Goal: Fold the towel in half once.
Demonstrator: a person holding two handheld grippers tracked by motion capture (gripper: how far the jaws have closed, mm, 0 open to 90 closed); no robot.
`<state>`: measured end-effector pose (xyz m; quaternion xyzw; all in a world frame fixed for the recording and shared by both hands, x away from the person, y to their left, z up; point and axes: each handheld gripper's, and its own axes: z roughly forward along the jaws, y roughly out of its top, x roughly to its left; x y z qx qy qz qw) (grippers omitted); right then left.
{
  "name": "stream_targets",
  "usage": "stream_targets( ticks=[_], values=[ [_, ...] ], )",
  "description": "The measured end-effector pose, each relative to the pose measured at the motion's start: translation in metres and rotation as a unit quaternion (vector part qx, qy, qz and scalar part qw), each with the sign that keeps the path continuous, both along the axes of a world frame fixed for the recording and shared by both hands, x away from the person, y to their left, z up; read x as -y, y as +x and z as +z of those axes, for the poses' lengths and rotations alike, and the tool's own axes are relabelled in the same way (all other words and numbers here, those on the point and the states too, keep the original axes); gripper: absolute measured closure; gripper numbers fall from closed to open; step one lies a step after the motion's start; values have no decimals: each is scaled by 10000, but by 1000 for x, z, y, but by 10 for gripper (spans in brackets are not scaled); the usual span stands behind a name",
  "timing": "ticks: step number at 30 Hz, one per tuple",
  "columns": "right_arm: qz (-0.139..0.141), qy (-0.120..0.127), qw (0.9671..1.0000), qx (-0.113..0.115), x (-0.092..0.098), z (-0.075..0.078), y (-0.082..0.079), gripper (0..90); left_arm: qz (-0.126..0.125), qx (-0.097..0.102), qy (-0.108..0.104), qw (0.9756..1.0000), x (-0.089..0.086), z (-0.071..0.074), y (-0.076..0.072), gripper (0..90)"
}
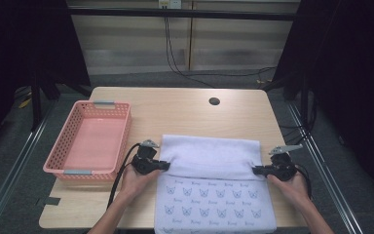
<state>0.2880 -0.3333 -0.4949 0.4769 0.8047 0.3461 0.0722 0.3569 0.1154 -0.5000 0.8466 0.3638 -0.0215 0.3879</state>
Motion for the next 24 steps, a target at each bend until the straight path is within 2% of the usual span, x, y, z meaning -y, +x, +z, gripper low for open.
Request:
stream_targets(
  ticks=[1, 6, 8, 10, 12, 13, 16, 18, 19, 20, 21, 24],
  values=[
    [-22, -32, 10000, 8, 0, 0, 6, 872, 11, -40, 39, 10000, 1, 1, 5, 866],
    [-166, -38, 9998, 67, -4, -1, 33, 873, 279, 44, 210, 9994, 3, 2, 33, 866],
    [-212, -39, 9997, 102, -7, -2, 43, 872, 406, 10, 228, 9989, 3, 3, 45, 865],
    [-222, -51, 9996, 147, -10, -3, 54, 874, 446, 46, 321, 9985, 1, 3, 55, 865],
    [-241, -240, 9989, 334, -16, -3, 62, 875, 525, 56, 327, 9981, -1, 3, 63, 865],
    [-250, -339, 9984, 379, -19, -2, 67, 875, 514, 61, 398, 9979, -2, 4, 66, 865],
    [-248, -318, 9983, 419, -22, -3, 84, 875, 542, 187, 548, 9968, -2, 5, 74, 864],
    [-353, -271, 9982, 391, -23, -4, 95, 876, 717, 169, 365, 9966, -3, 3, 79, 864],
    [-402, -262, 9980, 420, -23, -5, 99, 875, 700, 181, 373, 9967, -5, 2, 82, 864],
    [-436, -215, 9979, 425, -23, -5, 104, 876, 759, 267, 340, 9962, -4, 1, 83, 864],
    [-493, -175, 9977, 436, -23, -6, 107, 876, 860, 266, 264, 9956, -4, 0, 86, 864],
    [-700, -224, 9954, 614, -26, -8, 117, 876, 934, 353, 279, 9946, -4, -2, 98, 865]
  ],
)
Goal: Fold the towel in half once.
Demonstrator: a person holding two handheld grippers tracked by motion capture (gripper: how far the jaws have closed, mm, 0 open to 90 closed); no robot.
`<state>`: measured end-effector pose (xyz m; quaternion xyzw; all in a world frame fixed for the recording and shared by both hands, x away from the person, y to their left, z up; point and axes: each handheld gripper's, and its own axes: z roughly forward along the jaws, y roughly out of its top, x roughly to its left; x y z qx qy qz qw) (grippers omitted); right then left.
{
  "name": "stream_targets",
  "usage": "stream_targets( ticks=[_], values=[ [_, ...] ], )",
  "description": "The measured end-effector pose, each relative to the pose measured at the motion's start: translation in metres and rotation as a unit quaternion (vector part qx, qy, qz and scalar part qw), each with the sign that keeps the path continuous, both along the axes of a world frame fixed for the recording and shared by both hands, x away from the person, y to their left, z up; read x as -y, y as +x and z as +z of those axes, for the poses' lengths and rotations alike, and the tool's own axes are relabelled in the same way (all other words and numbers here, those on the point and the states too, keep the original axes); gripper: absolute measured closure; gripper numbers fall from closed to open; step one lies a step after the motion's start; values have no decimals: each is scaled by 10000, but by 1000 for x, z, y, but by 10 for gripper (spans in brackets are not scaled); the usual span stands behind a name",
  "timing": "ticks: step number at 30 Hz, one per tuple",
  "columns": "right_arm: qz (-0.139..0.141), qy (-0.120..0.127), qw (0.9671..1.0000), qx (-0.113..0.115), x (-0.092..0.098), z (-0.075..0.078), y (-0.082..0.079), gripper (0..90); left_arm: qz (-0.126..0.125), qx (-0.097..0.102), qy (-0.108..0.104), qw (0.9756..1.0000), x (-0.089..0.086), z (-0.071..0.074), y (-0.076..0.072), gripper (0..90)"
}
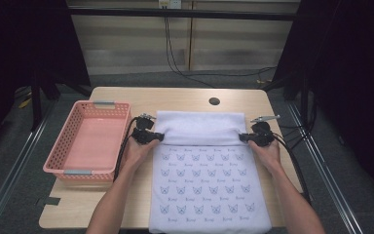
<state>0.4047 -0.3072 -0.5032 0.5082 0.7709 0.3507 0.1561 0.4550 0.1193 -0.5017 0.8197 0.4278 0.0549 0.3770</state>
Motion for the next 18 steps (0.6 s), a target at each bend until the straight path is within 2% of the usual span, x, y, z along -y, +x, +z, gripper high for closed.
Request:
stream_targets(
  ticks=[1, 4, 5, 6, 8, 10, 11, 13, 14, 16, 17, 18],
  values=[
    [-73, 12, 10000, 17, 0, -1, 3, 876, 88, -14, -49, 9999, 1, 0, 4, 865],
    [-278, 125, 9995, -23, -1, -1, 13, 876, 118, 15, 15, 9999, 2, 0, 15, 865],
    [-276, 79, 9996, -27, -2, -1, 16, 876, 69, 29, 75, 9999, 2, 0, 17, 865],
    [-301, 23, 9995, -20, -3, 0, 19, 876, 113, 32, 34, 9999, 3, 0, 18, 865],
    [-230, -8, 9997, -4, -4, 1, 22, 876, 35, 23, 1, 10000, 0, 0, 18, 866],
    [-188, 218, 9996, -9, -2, 3, 20, 876, -30, 19, -66, 10000, -1, 1, 16, 867],
    [-167, 264, 9995, 46, 0, 5, 19, 876, -104, 102, 33, 9999, -1, 1, 15, 867],
    [-140, 545, 9983, 133, 6, 12, 18, 876, -28, 90, -175, 9998, -2, 5, 11, 866],
    [-138, 680, 9974, 197, 9, 18, 17, 876, -23, 128, -198, 9997, -2, 8, 9, 866],
    [-112, 837, 9960, 305, 13, 29, 16, 876, -225, 312, -220, 9990, 0, 22, 4, 866],
    [-49, 879, 9953, 404, 14, 37, 16, 876, -154, 425, -456, 9979, 2, 30, 0, 866],
    [-57, 937, 9944, 480, 16, 45, 14, 876, -193, 523, -562, 9969, 2, 39, -2, 866]
  ],
)
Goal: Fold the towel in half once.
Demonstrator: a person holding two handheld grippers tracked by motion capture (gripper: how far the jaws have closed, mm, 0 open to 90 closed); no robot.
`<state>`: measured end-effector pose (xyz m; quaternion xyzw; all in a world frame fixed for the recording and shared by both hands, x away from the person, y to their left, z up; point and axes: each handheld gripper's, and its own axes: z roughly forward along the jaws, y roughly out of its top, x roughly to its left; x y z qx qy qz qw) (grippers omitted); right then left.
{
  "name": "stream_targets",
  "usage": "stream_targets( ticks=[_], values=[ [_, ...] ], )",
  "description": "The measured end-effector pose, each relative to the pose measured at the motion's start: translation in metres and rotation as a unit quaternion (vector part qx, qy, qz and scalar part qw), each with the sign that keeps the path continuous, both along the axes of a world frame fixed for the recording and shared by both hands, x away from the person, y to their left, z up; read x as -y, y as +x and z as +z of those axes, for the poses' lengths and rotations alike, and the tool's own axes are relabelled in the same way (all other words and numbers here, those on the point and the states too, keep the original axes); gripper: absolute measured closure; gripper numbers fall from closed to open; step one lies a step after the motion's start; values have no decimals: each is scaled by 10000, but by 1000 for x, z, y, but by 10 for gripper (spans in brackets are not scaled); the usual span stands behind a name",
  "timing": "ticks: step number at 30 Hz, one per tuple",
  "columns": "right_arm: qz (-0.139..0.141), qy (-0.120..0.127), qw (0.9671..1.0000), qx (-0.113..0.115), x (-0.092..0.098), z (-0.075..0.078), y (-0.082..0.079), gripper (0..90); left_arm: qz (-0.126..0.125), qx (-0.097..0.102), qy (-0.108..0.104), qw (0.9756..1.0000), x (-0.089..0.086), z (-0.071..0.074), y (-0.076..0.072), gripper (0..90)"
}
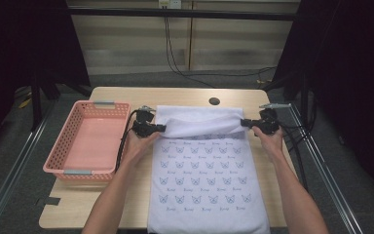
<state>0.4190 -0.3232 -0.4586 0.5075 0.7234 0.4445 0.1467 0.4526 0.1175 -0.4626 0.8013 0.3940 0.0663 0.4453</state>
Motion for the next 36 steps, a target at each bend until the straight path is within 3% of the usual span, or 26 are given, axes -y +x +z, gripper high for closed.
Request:
stream_targets(
  ticks=[3, 6, 8, 10, 12, 14, 16, 18, 23, 24, 26, 28, 30, 33, 35, 36],
  values=[
    [31, 163, 9995, 254, 6, 23, -7, 875, -83, 242, -167, 9995, -8, 24, -7, 866],
    [109, 212, 9989, 399, 13, 42, -17, 875, -53, 364, -536, 9979, -23, 43, -15, 866],
    [219, 381, 9979, 467, 17, 52, -25, 875, -89, 453, -613, 9970, -28, 54, -24, 866],
    [317, 301, 9976, 534, 15, 60, -34, 875, -173, 673, -698, 9951, -28, 65, -36, 866],
    [428, 302, 9967, 619, 14, 66, -42, 875, -134, 647, -900, 9937, -31, 70, -44, 867],
    [477, 433, 9959, 628, 14, 70, -51, 875, -236, 722, -733, 9944, -33, 72, -52, 866],
    [552, 575, 9948, 632, 16, 75, -59, 875, -298, 701, -766, 9941, -38, 76, -60, 867],
    [603, 712, 9935, 650, 18, 81, -68, 875, -371, 784, -907, 9921, -42, 83, -69, 867],
    [731, 696, 9918, 779, 16, 101, -90, 875, -499, 988, -896, 9898, -49, 113, -89, 866],
    [805, 783, 9903, 821, 16, 106, -94, 875, -498, 994, -986, 9889, -51, 119, -93, 866],
    [933, 1004, 9863, 921, 18, 116, -104, 875, -501, 937, -1363, 9850, -57, 127, -103, 867],
    [982, 1137, 9833, 1025, 20, 123, -115, 875, -591, 1152, -1144, 9850, -57, 131, -118, 867],
    [1041, 1078, 9831, 1048, 20, 126, -127, 875, -711, 1172, -1106, 9844, -57, 130, -130, 867],
    [1120, 1155, 9812, 1068, 22, 123, -144, 875, -818, 1077, -1228, 9832, -60, 120, -148, 866],
    [1155, 1141, 9811, 1057, 23, 117, -156, 875, -899, 987, -999, 9860, -58, 111, -159, 865],
    [1184, 1165, 9808, 1021, 23, 111, -161, 875, -951, 936, -969, 9863, -59, 106, -164, 864]
  ],
)
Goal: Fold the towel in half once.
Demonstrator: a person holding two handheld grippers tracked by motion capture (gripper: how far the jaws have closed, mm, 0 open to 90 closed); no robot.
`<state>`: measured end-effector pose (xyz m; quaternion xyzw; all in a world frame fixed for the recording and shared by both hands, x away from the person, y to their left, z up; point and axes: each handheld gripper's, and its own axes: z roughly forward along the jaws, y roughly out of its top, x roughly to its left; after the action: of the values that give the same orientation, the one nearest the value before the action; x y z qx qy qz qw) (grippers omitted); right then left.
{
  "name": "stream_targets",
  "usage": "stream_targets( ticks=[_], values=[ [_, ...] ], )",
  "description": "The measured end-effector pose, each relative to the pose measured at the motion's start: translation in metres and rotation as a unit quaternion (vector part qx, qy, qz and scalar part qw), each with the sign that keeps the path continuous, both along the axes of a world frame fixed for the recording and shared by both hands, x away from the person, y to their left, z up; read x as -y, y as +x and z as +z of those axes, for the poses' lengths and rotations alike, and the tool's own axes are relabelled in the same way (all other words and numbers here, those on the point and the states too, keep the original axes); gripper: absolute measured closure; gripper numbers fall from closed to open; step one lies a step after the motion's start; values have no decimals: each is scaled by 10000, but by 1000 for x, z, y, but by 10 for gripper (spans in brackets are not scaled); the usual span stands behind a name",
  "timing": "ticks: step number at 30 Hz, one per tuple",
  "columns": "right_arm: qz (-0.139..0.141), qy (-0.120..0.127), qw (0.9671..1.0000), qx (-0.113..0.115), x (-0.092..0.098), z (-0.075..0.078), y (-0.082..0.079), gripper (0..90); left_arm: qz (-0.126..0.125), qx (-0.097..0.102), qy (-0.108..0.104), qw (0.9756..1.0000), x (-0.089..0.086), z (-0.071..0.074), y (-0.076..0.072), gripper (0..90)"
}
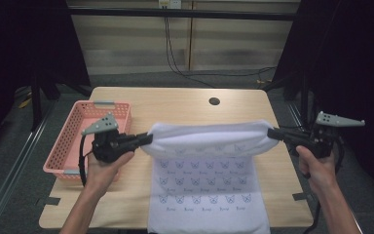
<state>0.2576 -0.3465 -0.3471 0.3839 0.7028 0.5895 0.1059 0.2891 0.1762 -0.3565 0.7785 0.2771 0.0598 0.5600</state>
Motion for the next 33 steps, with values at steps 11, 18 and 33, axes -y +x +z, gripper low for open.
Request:
stream_targets(
  ticks=[11, 18, 33],
  values=[
    [290, -452, 9958, -735, -4, -82, -68, 855, -510, -666, 553, 9949, -3, -81, -51, 856],
    [587, -919, 9876, -1134, -13, -105, -95, 833, -804, -877, 823, 9895, -3, -111, -75, 848],
    [590, -1115, 9849, -1182, -14, -104, -100, 645, -699, -978, 652, 9906, -17, -102, -60, 697]
  ],
)
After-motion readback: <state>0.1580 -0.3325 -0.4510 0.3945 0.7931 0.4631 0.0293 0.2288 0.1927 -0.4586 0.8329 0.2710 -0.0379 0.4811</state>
